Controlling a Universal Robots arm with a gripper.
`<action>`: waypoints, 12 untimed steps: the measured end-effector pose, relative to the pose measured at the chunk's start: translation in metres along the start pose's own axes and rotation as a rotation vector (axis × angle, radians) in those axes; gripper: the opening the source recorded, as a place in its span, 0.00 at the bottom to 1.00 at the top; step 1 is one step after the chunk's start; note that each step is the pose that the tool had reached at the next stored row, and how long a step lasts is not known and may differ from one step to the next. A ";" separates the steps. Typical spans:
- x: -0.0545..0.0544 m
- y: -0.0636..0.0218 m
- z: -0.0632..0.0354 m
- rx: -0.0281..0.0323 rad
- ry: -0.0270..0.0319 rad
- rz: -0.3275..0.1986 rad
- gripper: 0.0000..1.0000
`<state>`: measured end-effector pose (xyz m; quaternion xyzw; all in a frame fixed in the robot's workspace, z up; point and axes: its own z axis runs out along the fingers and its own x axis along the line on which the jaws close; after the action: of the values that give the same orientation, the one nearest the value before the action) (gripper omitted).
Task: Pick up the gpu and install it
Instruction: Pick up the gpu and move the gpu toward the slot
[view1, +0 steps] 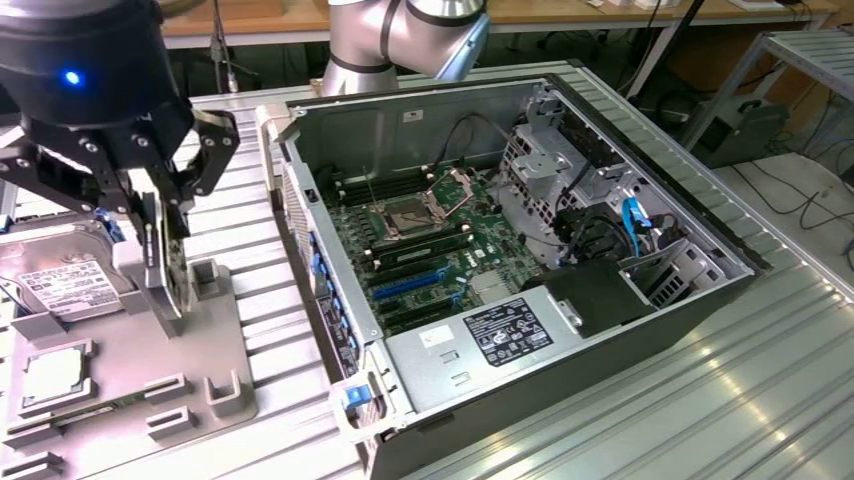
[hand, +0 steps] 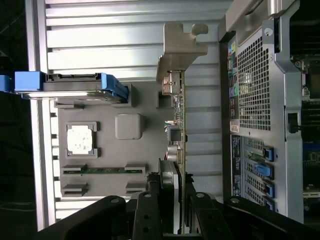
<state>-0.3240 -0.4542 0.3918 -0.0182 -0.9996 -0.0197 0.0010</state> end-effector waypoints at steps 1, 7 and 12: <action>0.000 0.0002 -0.0046 0.0000 0.0000 0.000 0.28; 0.000 0.0012 -0.0317 0.0001 0.0002 0.000 0.28; -0.002 0.0016 -0.0397 -0.0002 -0.0003 0.000 0.28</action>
<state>-0.3215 -0.4542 0.4315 -0.0181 -0.9996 -0.0198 0.0009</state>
